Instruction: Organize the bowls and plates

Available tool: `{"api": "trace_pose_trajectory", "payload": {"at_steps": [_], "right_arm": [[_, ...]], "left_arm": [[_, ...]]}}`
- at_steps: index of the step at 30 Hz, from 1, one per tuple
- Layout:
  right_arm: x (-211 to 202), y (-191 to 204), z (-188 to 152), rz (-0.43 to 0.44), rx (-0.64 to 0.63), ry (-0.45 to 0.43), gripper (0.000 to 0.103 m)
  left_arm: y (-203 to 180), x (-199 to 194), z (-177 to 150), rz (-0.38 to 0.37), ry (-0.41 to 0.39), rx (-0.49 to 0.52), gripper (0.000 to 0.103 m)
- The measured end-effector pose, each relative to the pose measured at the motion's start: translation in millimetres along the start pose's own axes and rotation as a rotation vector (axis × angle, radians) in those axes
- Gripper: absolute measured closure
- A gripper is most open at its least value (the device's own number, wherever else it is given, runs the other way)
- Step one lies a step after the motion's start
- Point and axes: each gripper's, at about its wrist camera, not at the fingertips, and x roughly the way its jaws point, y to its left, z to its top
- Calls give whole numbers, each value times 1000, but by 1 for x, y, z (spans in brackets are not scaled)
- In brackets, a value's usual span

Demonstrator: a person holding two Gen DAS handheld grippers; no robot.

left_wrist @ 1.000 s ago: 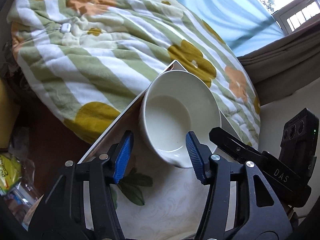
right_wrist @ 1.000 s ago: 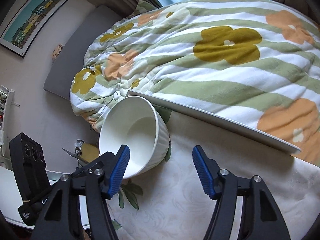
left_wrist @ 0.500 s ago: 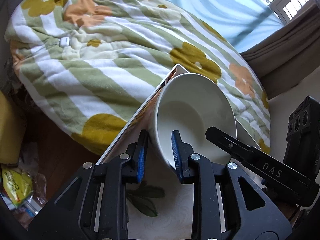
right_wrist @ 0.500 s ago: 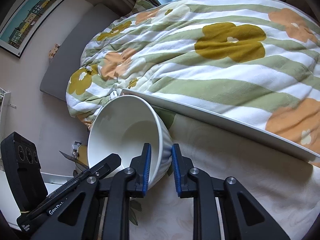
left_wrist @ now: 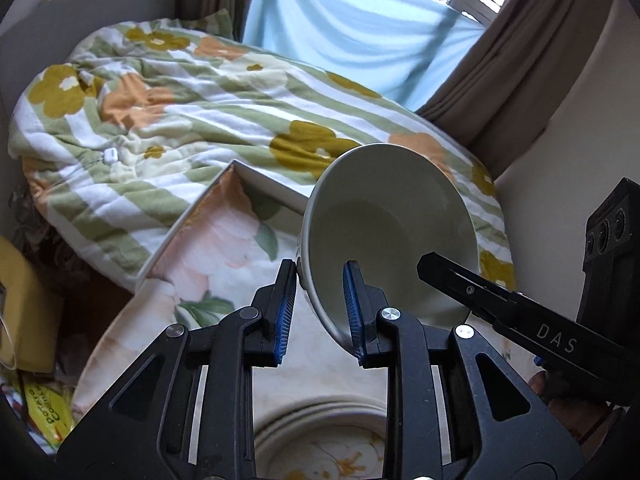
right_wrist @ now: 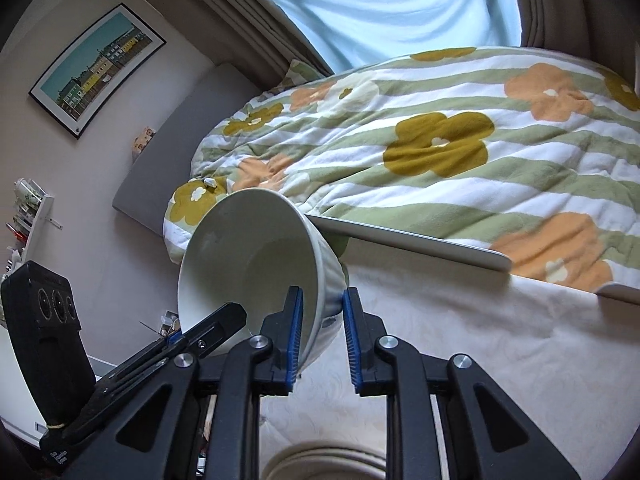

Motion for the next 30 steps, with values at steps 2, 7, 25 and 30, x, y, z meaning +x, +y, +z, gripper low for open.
{"api": "trace_pose_trajectory", "payload": {"at_steps": [2,7,25,30], "right_arm": [[-31,-7,-13,-15,12,-23,84],[-107,-35,-51,-63,52,-78,85],[-229,-151,-154,-299,262,-108,85],[-220,-177,-179,-320,342,-66,85]], "left_arm": [[-27,-18,-16,-21,-2,31,82],[-92,-50,-61,-72,8,101,81],[-255,-19,-202,-226,294,318,82],[-266,5,-219,-194,370,380,82]]}}
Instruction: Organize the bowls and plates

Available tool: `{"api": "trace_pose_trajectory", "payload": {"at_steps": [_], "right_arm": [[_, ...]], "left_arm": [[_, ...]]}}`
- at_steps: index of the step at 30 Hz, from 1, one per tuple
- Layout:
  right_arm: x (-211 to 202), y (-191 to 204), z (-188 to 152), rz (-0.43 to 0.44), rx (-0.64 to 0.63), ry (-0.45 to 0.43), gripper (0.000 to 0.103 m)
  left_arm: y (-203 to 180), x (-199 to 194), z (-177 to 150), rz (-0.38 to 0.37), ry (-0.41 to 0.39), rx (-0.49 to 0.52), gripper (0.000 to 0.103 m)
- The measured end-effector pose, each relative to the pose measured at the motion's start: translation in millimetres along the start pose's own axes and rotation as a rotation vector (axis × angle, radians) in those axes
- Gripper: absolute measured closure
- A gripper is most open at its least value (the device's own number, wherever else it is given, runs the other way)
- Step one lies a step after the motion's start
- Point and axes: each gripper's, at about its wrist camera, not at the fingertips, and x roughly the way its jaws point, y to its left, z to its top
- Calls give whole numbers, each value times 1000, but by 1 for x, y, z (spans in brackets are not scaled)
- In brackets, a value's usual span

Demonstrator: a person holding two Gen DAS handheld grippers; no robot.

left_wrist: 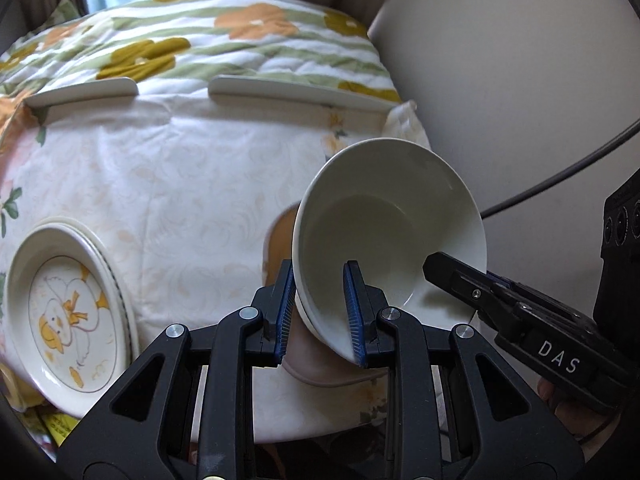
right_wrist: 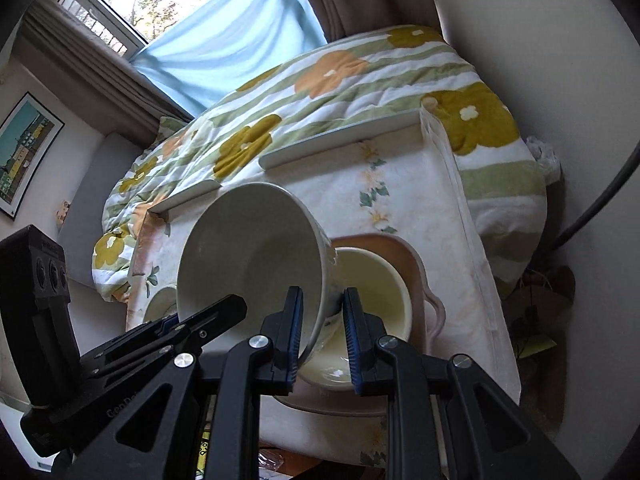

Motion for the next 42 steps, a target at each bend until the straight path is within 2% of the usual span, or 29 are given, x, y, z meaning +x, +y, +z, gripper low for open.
{"api": "trace_pose_trajectory", "payload": {"at_steps": [10,20,31,42], "right_arm": [[12,-24,-19,-43,39,39,85],[16,-27,-24,-99,5,40,85],[16,-27,-24,-104,-9,53,85],[16,-26,-23,-103,-20,63,85]], "left_arm": [[-9,33,1,63,82,98,82],[-24,44,-4,153,85,203,81],[-30,47,-6,200,78,234,81],[-29,47,-5,225,75,220,81]]}}
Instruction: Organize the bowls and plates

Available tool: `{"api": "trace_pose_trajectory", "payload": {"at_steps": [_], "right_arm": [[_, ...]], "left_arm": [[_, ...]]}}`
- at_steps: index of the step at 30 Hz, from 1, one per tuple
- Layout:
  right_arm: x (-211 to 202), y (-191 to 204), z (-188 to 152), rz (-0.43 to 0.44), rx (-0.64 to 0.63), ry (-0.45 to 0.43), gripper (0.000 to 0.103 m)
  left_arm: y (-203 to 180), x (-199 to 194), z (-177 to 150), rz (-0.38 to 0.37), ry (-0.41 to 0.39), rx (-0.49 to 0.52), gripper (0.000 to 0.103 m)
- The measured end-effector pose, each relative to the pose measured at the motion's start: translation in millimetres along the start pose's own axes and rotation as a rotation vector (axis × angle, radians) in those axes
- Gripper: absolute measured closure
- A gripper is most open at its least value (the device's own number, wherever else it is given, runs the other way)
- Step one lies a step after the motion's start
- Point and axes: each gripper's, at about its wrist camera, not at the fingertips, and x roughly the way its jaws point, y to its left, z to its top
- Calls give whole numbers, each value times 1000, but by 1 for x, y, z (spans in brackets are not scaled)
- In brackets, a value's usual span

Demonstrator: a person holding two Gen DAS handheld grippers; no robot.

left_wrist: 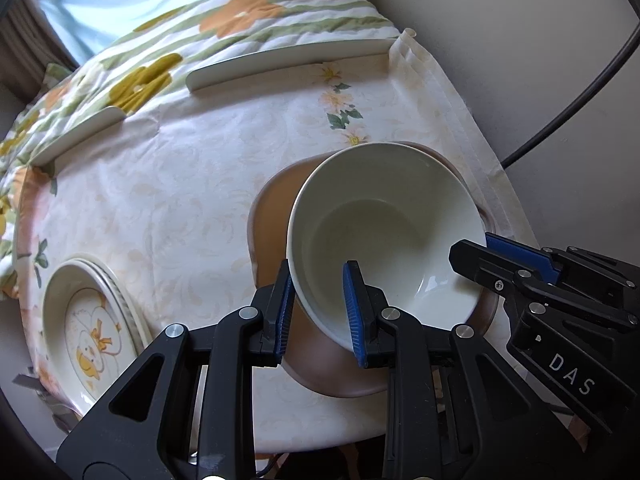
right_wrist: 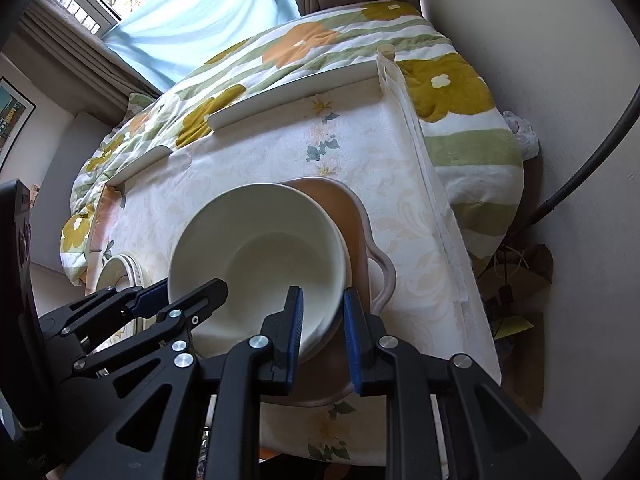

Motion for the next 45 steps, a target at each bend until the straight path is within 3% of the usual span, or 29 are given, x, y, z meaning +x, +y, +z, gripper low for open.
{"api": "trace_pose_trajectory", "payload": {"at_steps": [11,15,19,22,23,24,25,26,27,30,33,42,43,45], "right_arm": [[-9,-2,1,21,-9,-21,85],[-32,-2,3,37,-28,-65,84],[-63,-1,5,70,-84,-79,84],[-81,2,0,81,-166,-76,84],[-86,3,-3,81,-191,-77,79],[-89,2,-6,81,-210,-77,64],[-90,1,-11,85,-226,-73,51],[-91,0,-14,85,-239,-70,28],[-91,-2,-19,80,-255,-68,19],[-83,-7,-28,32,-286,-24,19],[-72,-9,-32,-46,-292,24,19],[-29,-4,-16,-83,-351,132,19],[-22,-3,-14,-101,-366,148,21],[-7,-1,-10,-123,-391,196,35]], "left_arm": [[5,-12,-1,-15,-24,-32,81],[12,-41,1,-9,-78,-49,81],[20,-87,-4,-6,-188,-30,81],[19,-107,-14,42,-227,14,78],[19,-109,-19,49,-218,25,72],[20,-108,-23,45,-208,29,65],[21,-107,-28,37,-196,35,35],[21,-104,-34,42,-192,41,5],[21,-104,-39,57,-199,46,0],[22,-93,-52,80,-149,83,0],[28,-77,-57,30,-71,91,0],[41,-26,-31,-57,101,134,0],[39,-19,-28,-57,116,149,1],[37,-6,-24,-64,144,166,6]]}}
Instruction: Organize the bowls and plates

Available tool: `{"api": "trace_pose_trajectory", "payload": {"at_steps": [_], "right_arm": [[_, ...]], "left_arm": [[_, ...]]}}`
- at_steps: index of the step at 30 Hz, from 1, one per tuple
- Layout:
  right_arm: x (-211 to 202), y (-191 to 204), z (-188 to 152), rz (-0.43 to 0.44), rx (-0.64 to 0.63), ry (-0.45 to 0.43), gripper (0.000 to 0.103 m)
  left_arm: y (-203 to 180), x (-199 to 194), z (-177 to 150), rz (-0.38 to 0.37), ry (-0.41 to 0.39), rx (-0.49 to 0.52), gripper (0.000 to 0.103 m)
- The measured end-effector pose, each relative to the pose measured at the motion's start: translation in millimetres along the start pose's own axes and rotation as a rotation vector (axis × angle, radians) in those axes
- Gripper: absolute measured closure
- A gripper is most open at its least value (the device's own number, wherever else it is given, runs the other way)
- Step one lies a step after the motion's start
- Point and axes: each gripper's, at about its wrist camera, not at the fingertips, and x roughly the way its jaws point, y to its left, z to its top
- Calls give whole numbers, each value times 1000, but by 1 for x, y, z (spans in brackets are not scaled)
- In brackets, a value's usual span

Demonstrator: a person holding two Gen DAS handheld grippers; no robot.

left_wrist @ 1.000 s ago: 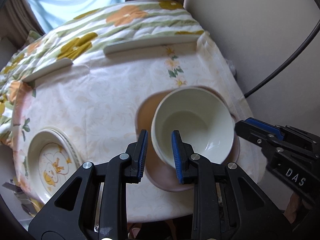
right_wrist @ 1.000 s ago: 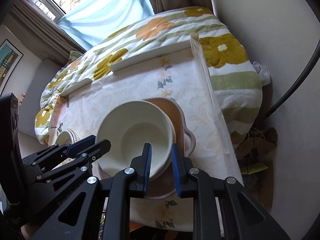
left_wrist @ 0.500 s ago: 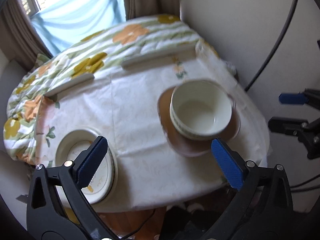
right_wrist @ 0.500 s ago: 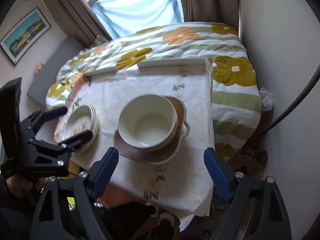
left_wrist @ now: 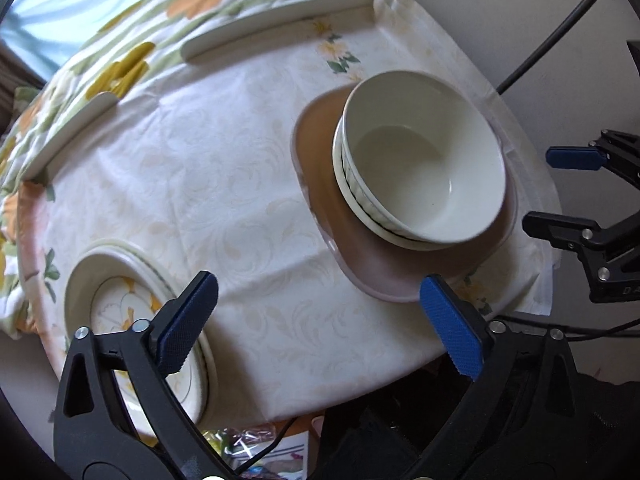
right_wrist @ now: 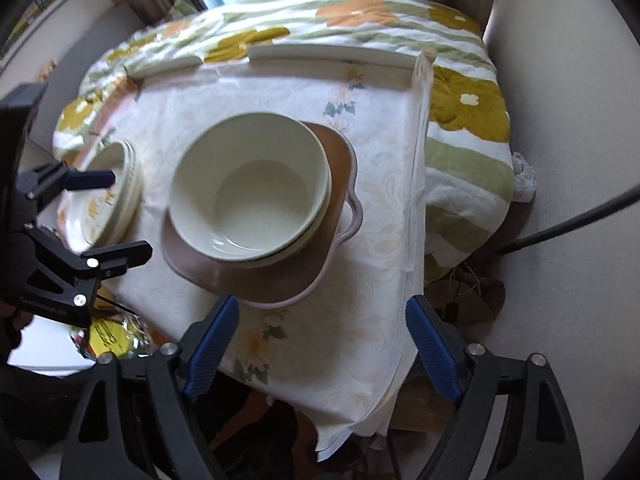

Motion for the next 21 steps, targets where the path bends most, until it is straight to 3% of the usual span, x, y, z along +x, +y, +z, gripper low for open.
{"api": "trace_pose_trajectory", "payload": {"at_steps": [2,8,17,21], "right_arm": [[12,1,6,-3,-20,38,42],[42,3,20,51,-56,121,69],[71,1,22,127,-69,141,81],[70,0,16,138,-71,106,81]], "left_arm": [[0,13,5,-23,35,7,20],[-1,41,12,-90,110,17,45],[-14,64,20,-142,149,49,82],[-19,63,19,-132,118,57,82]]}}
